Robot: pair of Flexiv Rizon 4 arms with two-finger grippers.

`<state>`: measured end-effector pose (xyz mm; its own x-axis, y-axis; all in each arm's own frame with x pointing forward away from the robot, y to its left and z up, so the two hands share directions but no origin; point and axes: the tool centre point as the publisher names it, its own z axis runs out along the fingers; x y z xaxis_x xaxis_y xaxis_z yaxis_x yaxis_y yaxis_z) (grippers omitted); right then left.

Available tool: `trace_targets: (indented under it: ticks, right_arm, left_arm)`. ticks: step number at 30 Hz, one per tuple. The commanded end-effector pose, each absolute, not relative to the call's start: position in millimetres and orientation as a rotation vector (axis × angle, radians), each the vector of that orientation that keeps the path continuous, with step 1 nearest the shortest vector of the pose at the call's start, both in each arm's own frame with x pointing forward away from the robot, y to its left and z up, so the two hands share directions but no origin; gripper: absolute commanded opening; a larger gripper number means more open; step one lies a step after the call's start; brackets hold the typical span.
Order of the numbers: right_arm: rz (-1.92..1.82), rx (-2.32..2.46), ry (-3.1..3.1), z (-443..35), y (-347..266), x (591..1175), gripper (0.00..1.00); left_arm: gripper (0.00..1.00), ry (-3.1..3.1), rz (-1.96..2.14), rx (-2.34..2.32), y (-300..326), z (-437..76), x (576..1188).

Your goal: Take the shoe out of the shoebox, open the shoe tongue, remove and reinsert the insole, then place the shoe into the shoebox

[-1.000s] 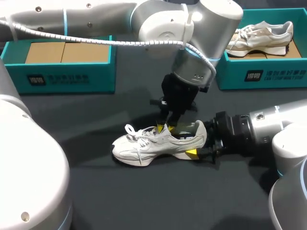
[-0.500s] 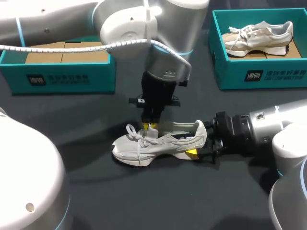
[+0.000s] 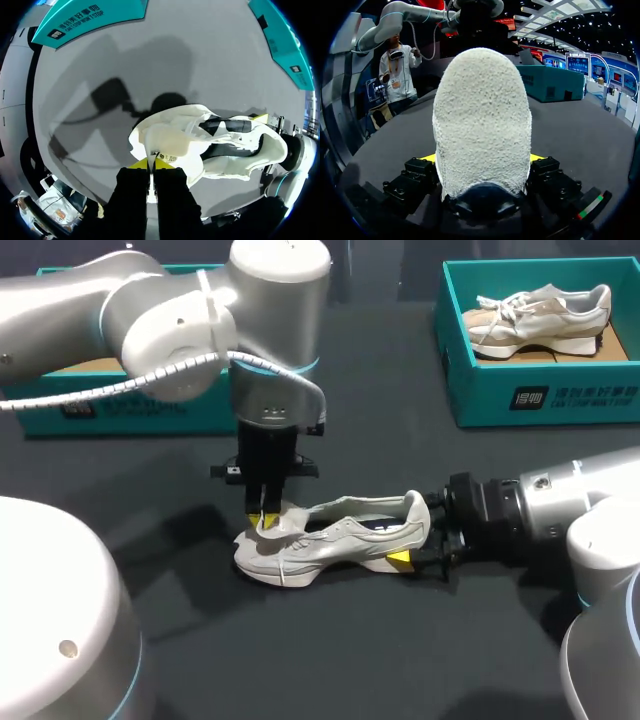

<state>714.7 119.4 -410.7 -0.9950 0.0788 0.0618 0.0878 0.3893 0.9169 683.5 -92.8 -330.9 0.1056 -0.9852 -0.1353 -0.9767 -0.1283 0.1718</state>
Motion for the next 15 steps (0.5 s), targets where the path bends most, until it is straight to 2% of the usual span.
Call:
trace_targets:
  ticks: [1,3,5,11,15]
  right_arm:
    - [-1.721,-0.159,-2.615,-412,118,714,0.0]
    - [-1.721,-0.159,-2.615,-412,118,714,0.0]
    - [-1.721,-0.159,-2.615,-412,118,714,0.0]
    - [-1.721,-0.159,-2.615,-412,118,714,0.0]
    - [-1.721,-0.159,-2.615,-412,118,714,0.0]
  left_arm:
    - [0.07,-2.01,-0.259,2.274,-87,-344,685]
    - [0.31,-2.02,-0.27,2.269,-85,-345,682]
    - [0.41,-2.034,-0.277,2.264,-83,-345,680]
    - [0.49,-2.086,-0.305,2.268,-73,-344,672]
    - [0.47,-2.109,-0.256,2.249,-72,-329,671]
